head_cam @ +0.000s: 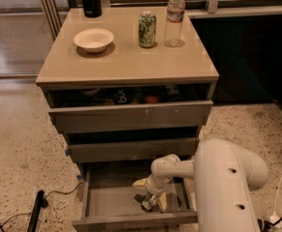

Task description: Pick 7up can from bottom drawer and place on counter

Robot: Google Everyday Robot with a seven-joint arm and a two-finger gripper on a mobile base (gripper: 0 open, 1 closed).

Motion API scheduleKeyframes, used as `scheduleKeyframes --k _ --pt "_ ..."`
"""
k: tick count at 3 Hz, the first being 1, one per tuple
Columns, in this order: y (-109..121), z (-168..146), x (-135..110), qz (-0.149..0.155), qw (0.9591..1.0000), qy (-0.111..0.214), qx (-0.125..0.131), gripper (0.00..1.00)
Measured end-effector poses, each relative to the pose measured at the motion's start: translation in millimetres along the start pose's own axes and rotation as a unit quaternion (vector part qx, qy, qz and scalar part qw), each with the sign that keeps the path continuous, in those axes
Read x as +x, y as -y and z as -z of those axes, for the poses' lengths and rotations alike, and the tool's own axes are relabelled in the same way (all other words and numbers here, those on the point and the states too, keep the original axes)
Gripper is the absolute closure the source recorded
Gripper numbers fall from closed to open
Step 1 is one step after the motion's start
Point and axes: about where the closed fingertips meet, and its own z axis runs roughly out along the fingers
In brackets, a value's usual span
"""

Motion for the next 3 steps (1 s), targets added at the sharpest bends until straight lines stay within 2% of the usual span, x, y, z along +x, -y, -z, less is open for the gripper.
scheduleKeyframes --k 2,3 --pt "3.9 -7.9 7.2 0.015 0.9995 -0.028 0.007 0.0" --pt "6.2 -11.7 11.6 0.017 0.9993 -0.031 0.007 0.0"
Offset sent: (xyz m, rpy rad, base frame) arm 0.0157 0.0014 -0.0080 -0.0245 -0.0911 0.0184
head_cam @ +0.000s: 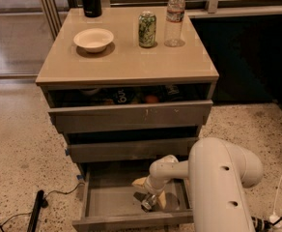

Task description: Pick 7up can from bottom drawer and place on counter

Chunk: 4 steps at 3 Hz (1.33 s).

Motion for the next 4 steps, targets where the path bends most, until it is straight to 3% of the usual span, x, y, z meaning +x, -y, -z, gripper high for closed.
scheduleKeyframes --k 4 --pt "-3 -37 33 -0.029 0.9986 -0.018 -0.04 0.0"
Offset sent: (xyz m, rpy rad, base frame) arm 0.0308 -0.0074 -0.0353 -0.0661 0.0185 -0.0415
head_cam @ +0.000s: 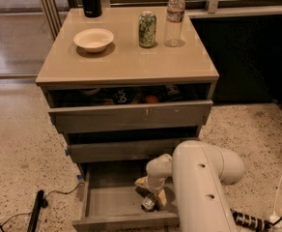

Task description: Pick 7up can from bottom drawer and place on counter

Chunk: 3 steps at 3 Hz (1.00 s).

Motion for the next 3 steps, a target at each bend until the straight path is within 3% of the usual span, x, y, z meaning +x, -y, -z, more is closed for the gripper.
scheduleKeyframes --k 3 --pt "-19 -19 10 -0.027 0.9991 0.027 -0.017 0.0"
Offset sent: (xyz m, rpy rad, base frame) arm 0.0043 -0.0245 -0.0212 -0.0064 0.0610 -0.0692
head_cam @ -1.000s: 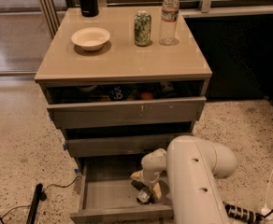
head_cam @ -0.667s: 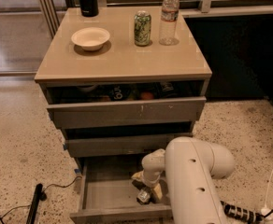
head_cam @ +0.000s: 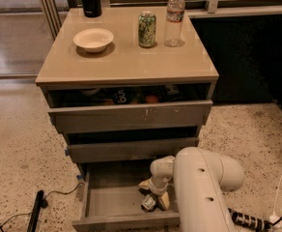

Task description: Pick 7up can from bottom drawer and place on counter

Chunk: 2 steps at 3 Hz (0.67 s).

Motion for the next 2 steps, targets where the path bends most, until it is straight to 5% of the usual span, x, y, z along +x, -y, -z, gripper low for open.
scheduleKeyframes --k 2 --pt "-5.3 -6.3 -6.9 0.01 0.9995 0.024 -0.017 0.0"
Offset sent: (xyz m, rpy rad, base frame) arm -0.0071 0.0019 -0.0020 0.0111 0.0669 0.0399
